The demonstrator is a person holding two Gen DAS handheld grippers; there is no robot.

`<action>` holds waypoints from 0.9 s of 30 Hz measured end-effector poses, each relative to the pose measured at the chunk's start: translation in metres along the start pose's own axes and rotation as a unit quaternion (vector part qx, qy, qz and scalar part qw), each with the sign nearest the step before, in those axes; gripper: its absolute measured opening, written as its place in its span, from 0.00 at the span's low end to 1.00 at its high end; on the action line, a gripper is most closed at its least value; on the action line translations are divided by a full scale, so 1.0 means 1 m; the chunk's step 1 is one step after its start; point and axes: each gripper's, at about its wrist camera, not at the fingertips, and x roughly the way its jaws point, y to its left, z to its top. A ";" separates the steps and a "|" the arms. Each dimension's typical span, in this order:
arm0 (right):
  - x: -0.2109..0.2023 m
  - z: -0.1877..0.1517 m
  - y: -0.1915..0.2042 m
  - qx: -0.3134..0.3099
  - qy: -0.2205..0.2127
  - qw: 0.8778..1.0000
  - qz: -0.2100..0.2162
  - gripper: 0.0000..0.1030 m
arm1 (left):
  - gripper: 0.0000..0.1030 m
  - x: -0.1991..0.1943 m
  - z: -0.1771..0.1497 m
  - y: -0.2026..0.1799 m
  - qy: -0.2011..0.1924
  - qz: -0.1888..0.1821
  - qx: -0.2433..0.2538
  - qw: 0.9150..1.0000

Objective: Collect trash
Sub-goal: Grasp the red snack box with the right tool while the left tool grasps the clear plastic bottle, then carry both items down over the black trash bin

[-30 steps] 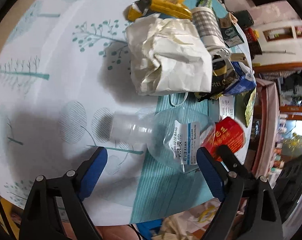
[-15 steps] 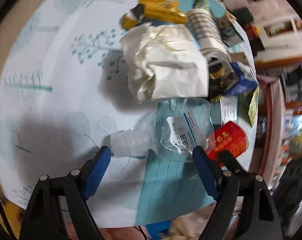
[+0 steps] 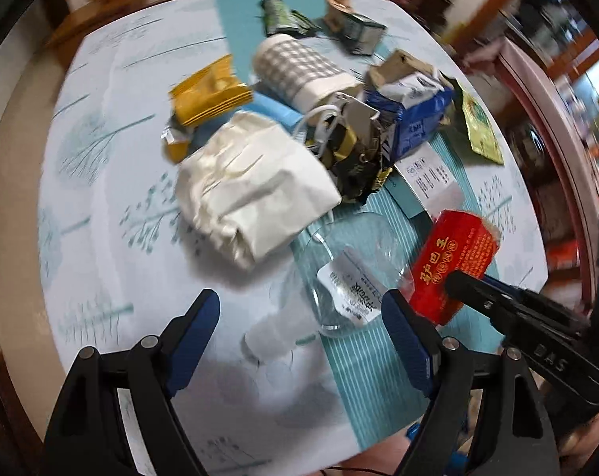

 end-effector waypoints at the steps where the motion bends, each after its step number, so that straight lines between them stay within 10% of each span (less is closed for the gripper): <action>1: 0.000 0.000 0.000 0.001 -0.001 1.000 0.000 0.22 | 0.79 0.004 0.002 -0.001 0.005 -0.002 0.008 1.000; 11: -0.008 -0.010 0.003 0.007 -0.019 1.000 -0.019 0.22 | 0.79 0.041 0.010 0.002 0.054 -0.038 0.042 0.997; 14: -0.011 -0.013 0.000 0.012 -0.022 0.999 -0.024 0.22 | 0.69 0.047 0.010 -0.002 0.057 -0.046 0.043 0.996; 19: -0.014 -0.021 -0.006 0.024 -0.022 0.999 -0.026 0.22 | 0.24 0.048 0.007 -0.018 0.052 -0.082 0.047 0.994; 27: -0.027 -0.036 -0.014 0.023 -0.027 0.999 -0.009 0.21 | 0.22 0.039 -0.010 -0.045 0.033 -0.059 0.013 0.998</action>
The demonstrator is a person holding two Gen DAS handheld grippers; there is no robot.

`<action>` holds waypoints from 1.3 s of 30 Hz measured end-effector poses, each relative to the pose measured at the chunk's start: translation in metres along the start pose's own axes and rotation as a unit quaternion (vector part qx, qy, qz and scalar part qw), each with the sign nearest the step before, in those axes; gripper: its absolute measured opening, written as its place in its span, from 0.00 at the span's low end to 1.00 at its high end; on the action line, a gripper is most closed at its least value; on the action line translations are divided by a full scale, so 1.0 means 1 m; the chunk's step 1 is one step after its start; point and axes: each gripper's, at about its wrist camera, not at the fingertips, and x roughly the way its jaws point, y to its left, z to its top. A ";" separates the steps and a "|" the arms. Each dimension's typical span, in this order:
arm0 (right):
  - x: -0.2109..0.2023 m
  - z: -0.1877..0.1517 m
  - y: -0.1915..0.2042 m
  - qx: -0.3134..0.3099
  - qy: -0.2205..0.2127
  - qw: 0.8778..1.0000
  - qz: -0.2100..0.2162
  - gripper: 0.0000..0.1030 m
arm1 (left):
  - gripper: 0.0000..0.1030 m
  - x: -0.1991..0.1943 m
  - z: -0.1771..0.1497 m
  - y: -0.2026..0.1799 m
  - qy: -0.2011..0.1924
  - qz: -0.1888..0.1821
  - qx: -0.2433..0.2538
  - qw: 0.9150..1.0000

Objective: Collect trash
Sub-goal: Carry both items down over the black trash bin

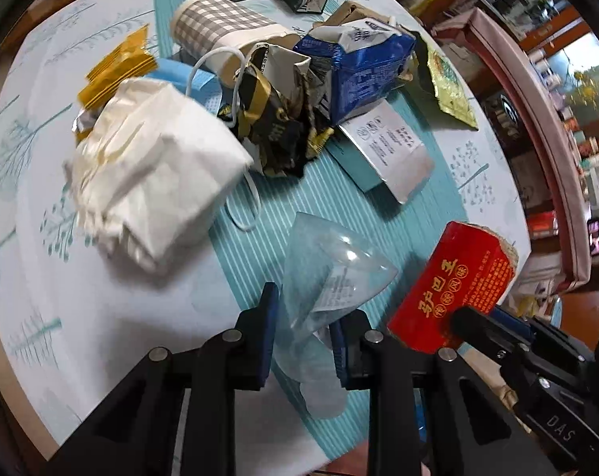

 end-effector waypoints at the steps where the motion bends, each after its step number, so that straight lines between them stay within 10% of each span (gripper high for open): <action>1: -0.003 -0.001 -0.002 -0.002 -0.001 1.000 0.003 0.21 | 0.22 -0.003 -0.005 -0.006 -0.003 0.000 -0.005 1.000; 21: -0.086 -0.094 -0.068 -0.183 0.017 0.982 0.055 0.21 | 0.22 -0.018 -0.147 -0.131 -0.091 0.049 -0.058 0.993; 39: 0.016 -0.160 -0.156 -0.137 0.105 0.984 0.038 0.21 | 0.23 0.096 -0.214 -0.135 -0.057 0.118 -0.074 0.989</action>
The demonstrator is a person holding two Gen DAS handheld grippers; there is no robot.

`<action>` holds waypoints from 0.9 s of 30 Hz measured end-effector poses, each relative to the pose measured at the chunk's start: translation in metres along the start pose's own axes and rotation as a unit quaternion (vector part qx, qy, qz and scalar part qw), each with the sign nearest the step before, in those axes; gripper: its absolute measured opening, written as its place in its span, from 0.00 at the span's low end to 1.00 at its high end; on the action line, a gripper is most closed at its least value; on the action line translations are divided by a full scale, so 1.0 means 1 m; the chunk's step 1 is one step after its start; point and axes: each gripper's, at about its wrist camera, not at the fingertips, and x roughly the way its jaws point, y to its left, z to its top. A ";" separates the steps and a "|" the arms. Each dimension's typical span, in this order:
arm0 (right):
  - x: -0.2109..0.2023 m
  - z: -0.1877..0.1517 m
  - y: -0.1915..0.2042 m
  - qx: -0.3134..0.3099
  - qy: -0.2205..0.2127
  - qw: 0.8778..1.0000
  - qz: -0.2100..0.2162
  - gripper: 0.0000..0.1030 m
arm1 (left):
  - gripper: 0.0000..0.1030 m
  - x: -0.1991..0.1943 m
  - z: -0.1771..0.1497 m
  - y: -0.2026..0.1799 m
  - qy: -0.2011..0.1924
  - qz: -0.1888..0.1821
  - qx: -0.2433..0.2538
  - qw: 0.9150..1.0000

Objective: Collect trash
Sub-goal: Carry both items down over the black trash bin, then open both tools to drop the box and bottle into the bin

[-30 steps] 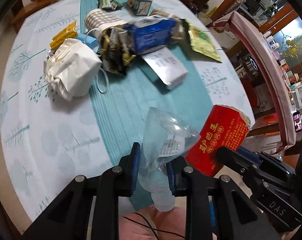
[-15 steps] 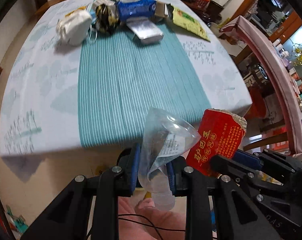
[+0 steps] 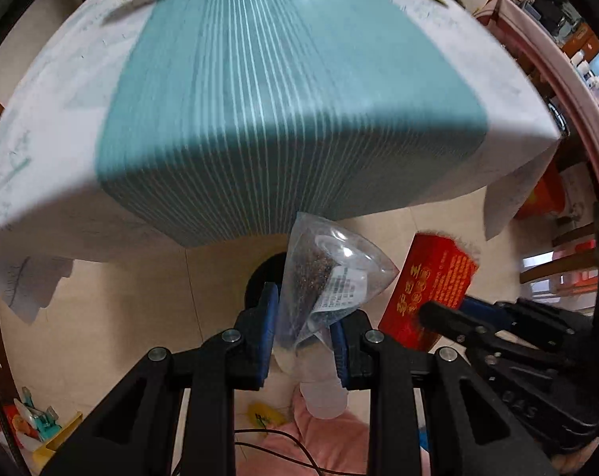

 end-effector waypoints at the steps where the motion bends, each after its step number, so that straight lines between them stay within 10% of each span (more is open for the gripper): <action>1: 0.013 -0.003 -0.005 0.008 0.007 1.000 -0.001 0.21 | 0.23 0.008 -0.001 -0.001 0.000 0.001 0.001 1.000; 12: 0.126 -0.024 -0.035 0.038 0.033 0.999 -0.011 0.25 | 0.24 0.108 -0.029 0.012 -0.004 0.023 0.005 1.000; 19: 0.156 -0.016 -0.038 0.050 0.030 0.998 -0.019 0.43 | 0.62 0.131 -0.034 0.028 -0.014 0.065 -0.009 0.998; 27: 0.149 -0.015 -0.040 0.059 0.018 0.998 -0.021 0.59 | 0.78 0.122 -0.033 0.051 -0.023 0.056 -0.029 0.998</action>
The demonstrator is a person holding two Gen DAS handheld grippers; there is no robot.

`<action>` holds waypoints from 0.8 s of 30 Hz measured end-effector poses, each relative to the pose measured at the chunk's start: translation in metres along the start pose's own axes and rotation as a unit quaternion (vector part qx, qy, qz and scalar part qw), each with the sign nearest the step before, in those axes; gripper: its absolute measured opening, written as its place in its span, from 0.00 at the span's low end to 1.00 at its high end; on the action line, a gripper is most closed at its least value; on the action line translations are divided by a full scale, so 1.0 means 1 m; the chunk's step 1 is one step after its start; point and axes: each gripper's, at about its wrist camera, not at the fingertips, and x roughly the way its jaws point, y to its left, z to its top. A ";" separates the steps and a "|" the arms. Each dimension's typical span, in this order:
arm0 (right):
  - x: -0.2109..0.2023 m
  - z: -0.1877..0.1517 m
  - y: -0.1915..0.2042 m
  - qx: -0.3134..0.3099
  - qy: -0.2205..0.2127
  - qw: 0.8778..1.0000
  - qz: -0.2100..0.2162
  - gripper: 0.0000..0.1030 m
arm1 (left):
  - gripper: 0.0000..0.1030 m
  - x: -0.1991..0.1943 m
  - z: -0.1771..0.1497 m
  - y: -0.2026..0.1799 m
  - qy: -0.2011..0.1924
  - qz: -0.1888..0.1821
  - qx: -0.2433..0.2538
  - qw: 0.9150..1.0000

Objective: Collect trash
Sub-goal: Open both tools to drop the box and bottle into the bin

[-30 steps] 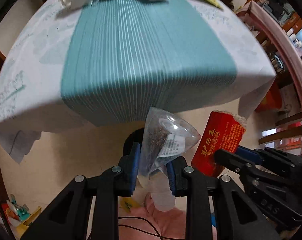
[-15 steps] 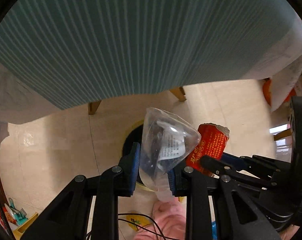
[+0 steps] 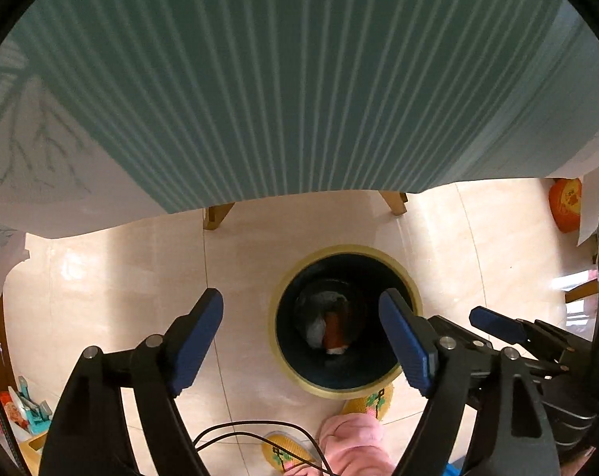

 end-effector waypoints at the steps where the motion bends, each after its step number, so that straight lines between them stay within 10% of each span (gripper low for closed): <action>1: -0.001 0.000 0.000 -0.002 0.000 1.000 0.000 0.59 | 0.78 -0.003 0.000 0.001 0.001 -0.001 0.000 1.000; 24: -0.203 -0.007 0.054 -0.043 -0.085 0.995 0.031 0.59 | 0.78 -0.186 0.033 0.015 -0.041 -0.029 -0.034 0.998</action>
